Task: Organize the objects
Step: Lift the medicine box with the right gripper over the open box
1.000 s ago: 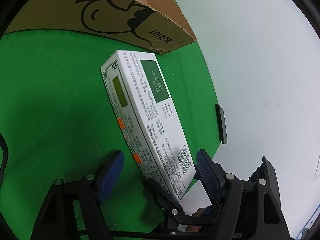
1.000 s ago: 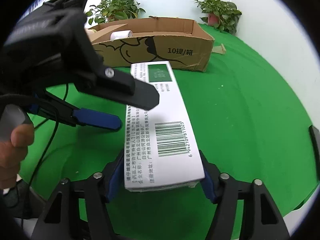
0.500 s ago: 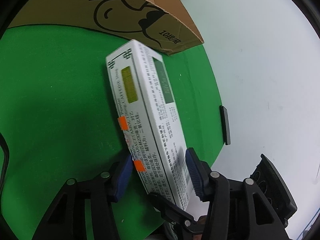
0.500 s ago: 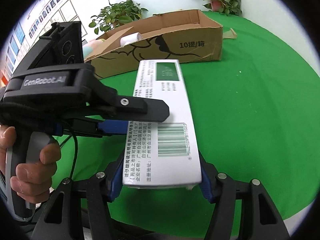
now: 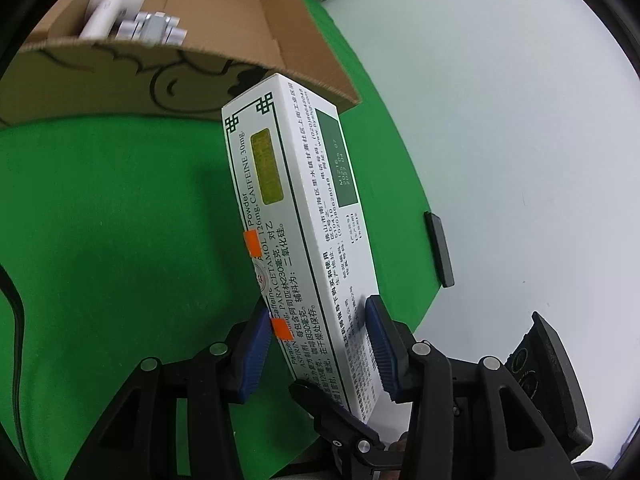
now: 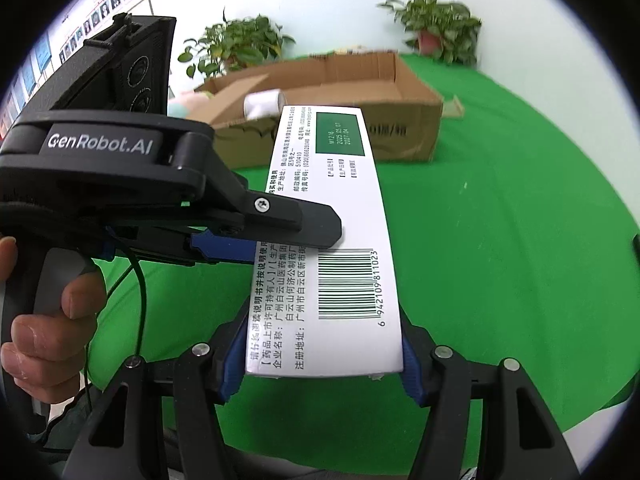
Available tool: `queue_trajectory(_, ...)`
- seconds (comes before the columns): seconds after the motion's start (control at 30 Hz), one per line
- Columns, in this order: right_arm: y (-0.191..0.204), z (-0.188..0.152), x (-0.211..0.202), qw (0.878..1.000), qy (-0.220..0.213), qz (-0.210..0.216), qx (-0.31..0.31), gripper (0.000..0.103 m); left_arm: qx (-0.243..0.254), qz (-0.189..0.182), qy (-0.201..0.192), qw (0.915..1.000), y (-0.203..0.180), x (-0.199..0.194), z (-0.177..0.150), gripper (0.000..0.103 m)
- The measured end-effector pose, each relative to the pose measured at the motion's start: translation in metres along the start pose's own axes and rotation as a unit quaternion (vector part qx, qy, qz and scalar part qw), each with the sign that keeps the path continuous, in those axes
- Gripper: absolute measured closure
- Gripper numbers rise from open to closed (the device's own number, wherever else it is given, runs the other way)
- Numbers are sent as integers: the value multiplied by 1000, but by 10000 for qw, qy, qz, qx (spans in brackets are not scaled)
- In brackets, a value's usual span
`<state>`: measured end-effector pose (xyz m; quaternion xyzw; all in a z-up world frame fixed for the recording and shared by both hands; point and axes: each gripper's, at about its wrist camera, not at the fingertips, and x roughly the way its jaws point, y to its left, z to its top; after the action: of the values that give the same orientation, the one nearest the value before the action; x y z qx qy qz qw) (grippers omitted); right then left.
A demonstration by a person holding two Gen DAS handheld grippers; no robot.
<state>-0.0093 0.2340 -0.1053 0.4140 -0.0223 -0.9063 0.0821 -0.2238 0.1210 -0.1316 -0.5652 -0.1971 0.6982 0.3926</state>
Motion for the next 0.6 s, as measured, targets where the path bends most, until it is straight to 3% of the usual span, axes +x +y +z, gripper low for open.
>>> queue_trajectory(0.2, 3, 15, -15, 9990, -420, -145, -19, 42, 420, 93, -247, 9988, -24, -17, 25, 59)
queue_trajectory(0.6, 7, 71, -30, 9928, -1136, -365, -139, 42, 1037, 142, -575, 9929, -58, -44, 105, 59)
